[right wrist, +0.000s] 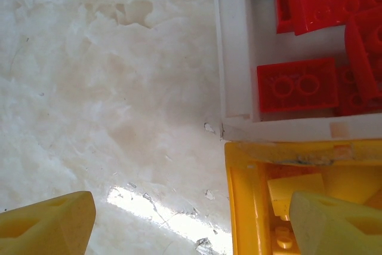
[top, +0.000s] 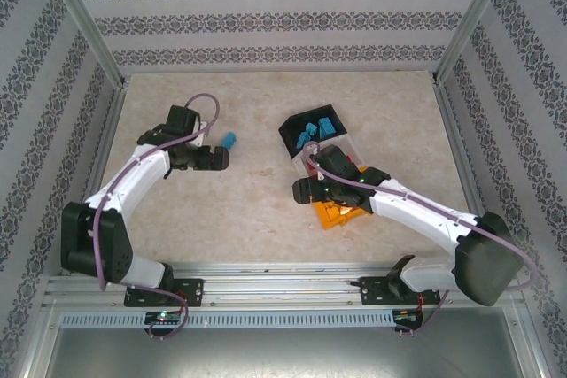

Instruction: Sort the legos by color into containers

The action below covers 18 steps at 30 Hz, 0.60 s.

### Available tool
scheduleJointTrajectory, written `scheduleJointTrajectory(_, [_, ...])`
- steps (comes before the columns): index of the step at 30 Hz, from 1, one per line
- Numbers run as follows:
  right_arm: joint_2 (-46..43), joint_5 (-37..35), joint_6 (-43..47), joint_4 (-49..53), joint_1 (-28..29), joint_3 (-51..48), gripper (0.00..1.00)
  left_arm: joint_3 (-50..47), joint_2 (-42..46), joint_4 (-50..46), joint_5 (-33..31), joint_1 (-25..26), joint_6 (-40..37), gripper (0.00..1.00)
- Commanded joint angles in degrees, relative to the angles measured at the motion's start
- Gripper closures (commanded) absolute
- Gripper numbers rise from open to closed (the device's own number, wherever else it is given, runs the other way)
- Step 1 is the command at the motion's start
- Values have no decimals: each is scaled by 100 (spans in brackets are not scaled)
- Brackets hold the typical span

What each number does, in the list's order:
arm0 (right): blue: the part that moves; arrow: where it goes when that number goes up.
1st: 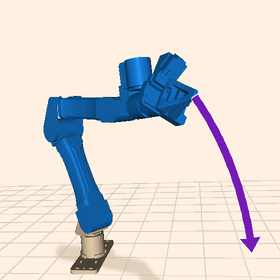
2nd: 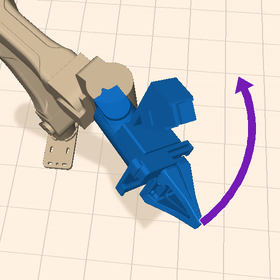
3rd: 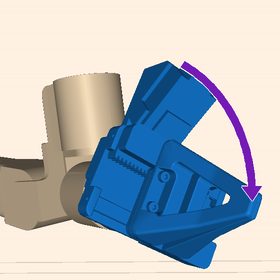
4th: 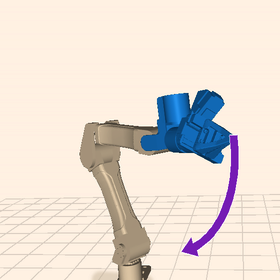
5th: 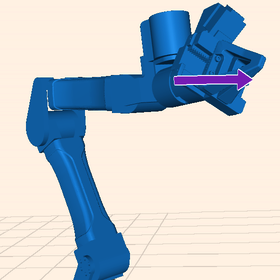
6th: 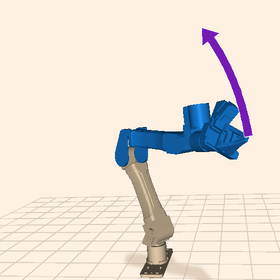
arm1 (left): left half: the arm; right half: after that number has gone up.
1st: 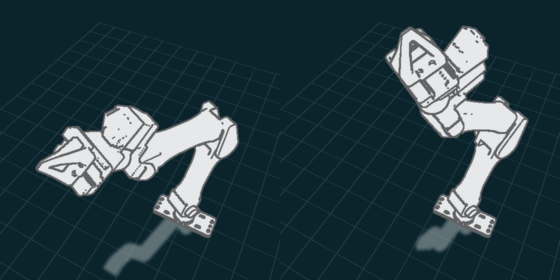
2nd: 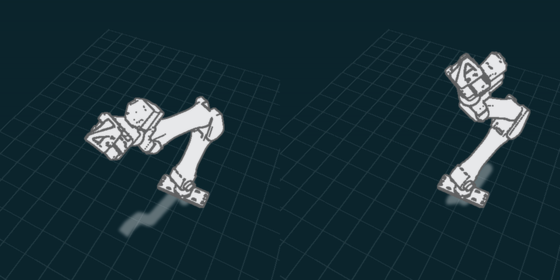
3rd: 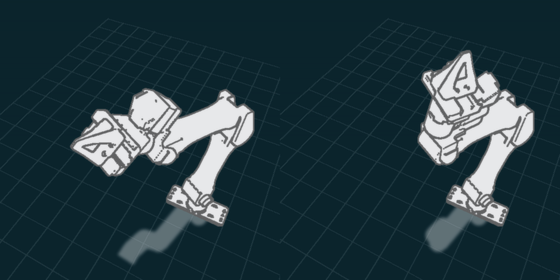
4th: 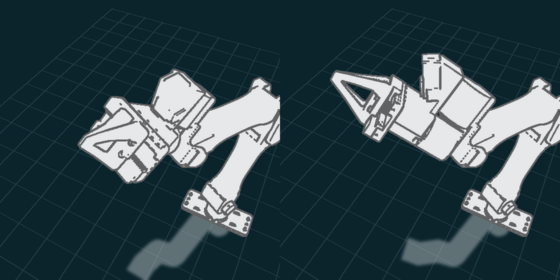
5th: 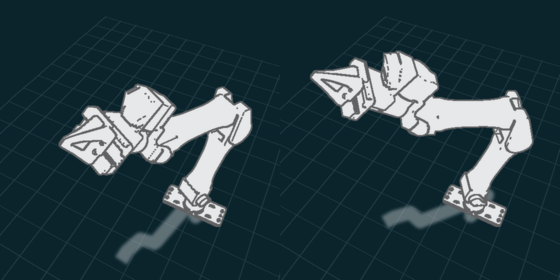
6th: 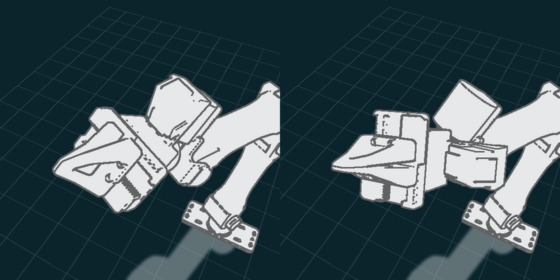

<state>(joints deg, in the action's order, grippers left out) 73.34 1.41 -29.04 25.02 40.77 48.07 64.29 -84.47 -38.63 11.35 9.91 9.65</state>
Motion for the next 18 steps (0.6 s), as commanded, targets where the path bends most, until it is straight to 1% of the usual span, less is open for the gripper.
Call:
scheduleJointTrajectory(1, [-289, 8, -53, -97, 38, -161, 15, 400, -538, -355, -90, 76, -271, 0])
scheduleJointTrajectory(4, [-462, 79, -161, -149, 41, -308, 15, 779, -1092, -400, -156, 87, -433, 3])
scheduleJointTrajectory(7, [-626, 116, -230, -132, 49, -410, 15, 1115, -1584, -399, -286, 82, -555, 8])
scheduleJointTrajectory(11, [-863, 9, -260, 18, 61, -516, 15, 1468, -2167, -336, -307, 87, -604, 15])
scheduleJointTrajectory(18, [-1203, -144, -327, 245, 52, -624, 14, 2009, -2855, -290, -338, 88, -683, 19])
